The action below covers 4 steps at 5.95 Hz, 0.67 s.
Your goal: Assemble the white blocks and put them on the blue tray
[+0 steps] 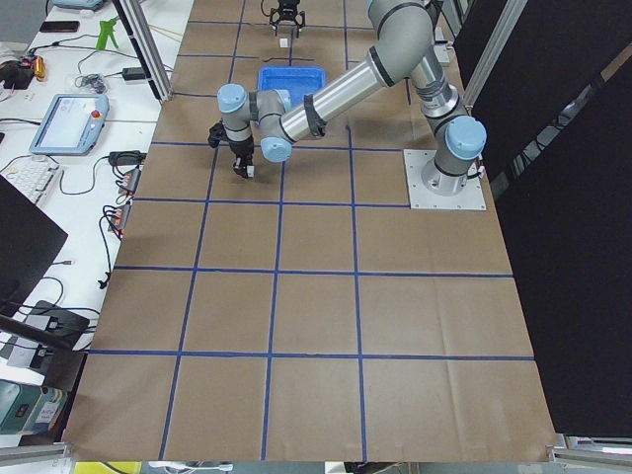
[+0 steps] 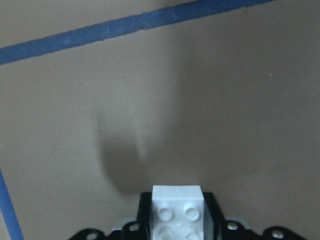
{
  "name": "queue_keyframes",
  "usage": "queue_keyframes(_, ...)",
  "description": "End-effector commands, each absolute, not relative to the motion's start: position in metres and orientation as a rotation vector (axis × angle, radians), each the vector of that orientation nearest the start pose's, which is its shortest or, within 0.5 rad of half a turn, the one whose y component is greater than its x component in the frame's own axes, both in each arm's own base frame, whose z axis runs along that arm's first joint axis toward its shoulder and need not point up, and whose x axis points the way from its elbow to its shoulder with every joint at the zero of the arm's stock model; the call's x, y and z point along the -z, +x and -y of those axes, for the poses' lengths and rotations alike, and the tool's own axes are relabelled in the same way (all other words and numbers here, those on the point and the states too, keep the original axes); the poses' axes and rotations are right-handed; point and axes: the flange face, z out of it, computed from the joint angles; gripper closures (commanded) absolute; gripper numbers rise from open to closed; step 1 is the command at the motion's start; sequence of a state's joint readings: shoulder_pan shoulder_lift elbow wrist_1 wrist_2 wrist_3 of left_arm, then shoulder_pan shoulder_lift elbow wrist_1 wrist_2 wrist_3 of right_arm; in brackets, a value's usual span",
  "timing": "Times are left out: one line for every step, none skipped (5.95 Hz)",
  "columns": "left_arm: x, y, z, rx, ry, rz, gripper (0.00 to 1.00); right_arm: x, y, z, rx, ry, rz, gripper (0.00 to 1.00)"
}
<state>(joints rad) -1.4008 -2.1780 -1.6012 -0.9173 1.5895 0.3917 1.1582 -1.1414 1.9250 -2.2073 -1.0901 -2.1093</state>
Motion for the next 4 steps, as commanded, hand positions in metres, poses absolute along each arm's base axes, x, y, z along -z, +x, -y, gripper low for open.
queue_keyframes(-0.199, -0.022, 0.67, 0.042, 0.5, -3.075, 1.0, -0.163, -0.057, 0.578, 0.601, -2.086, -1.887, 0.0)
queue_keyframes(-0.22, -0.034, 0.661, 0.082, 0.631, -3.046, 1.0, -0.161, -0.058, 0.579, 0.597, -2.078, -1.884, 0.0)
queue_keyframes(-0.23, -0.041, 0.647, 0.083, 0.906, -2.972, 1.0, -0.16, -0.057, 0.578, 0.593, -2.071, -1.882, 0.0)
queue_keyframes(-0.231, -0.056, 0.642, 0.078, 1.246, -2.844, 1.0, -0.161, -0.057, 0.577, 0.593, -2.073, -1.879, 0.0)
